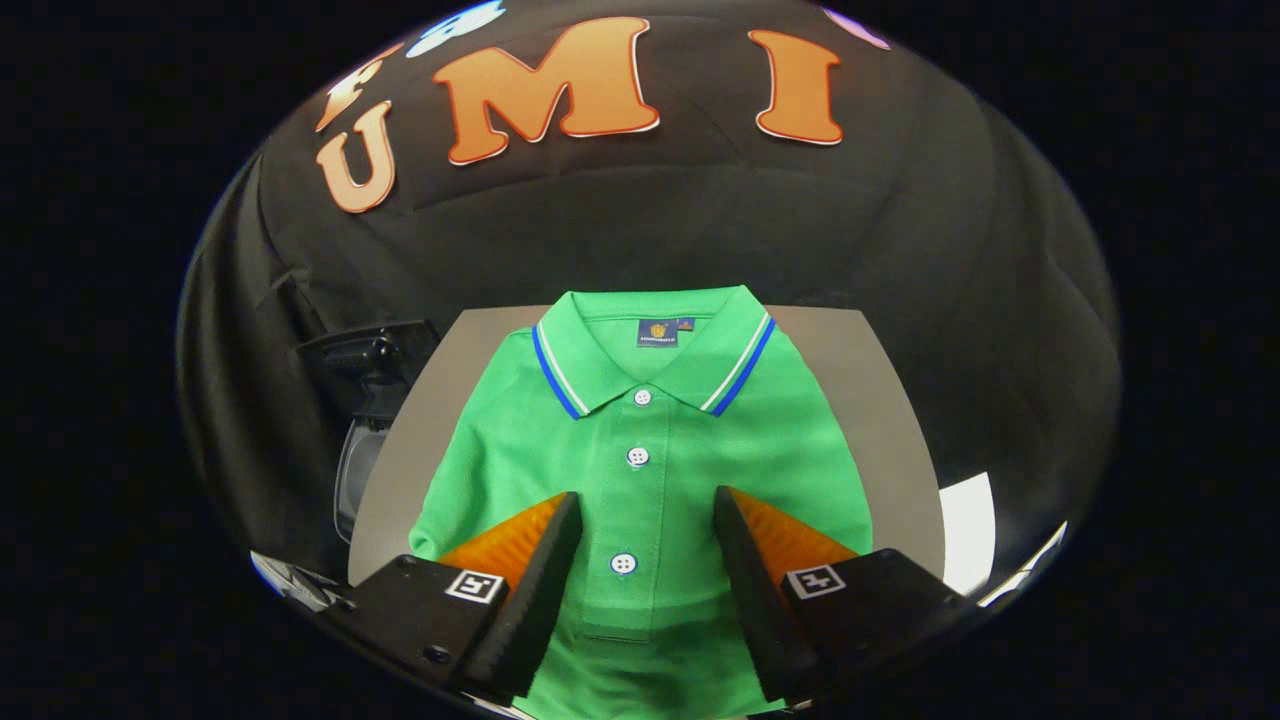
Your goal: Put the clothes into the washing machine and then close the washing machine lid.
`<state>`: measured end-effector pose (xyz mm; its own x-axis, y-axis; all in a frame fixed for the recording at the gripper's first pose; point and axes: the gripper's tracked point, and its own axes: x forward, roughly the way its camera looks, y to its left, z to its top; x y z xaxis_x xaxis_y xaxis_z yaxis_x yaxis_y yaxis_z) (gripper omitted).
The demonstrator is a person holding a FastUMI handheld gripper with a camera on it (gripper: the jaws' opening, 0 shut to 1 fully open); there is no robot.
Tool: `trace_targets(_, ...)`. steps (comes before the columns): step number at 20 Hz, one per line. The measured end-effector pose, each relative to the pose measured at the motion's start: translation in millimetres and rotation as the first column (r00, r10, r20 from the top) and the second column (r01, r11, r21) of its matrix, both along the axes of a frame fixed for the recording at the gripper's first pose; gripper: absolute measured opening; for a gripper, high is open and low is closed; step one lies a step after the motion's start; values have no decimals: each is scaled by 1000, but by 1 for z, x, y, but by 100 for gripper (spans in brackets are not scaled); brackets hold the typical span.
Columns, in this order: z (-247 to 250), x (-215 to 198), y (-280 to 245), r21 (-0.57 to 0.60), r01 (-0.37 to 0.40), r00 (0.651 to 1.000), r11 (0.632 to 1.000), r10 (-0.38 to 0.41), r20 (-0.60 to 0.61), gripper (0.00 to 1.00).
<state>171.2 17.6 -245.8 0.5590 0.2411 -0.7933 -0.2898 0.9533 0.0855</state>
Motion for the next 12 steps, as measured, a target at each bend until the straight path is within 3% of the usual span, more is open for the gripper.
trace_targets(2, 0, -2, 2, 21, -6, 1000, 1000, 6, -29, 68)
trace_targets(4, 1, 1, 3, 46, 14, 998, 999, -11, -61, 38)
trace_targets(6, -3, 5, 5, 49, 21, 998, 999, -18, -67, 23)
trace_targets(8, -1, 3, 4, 36, 9, 999, 999, -8, -35, 11)
trace_targets(12, 8, 1, 3, 100, 15, 998, 995, -21, 58, 8)
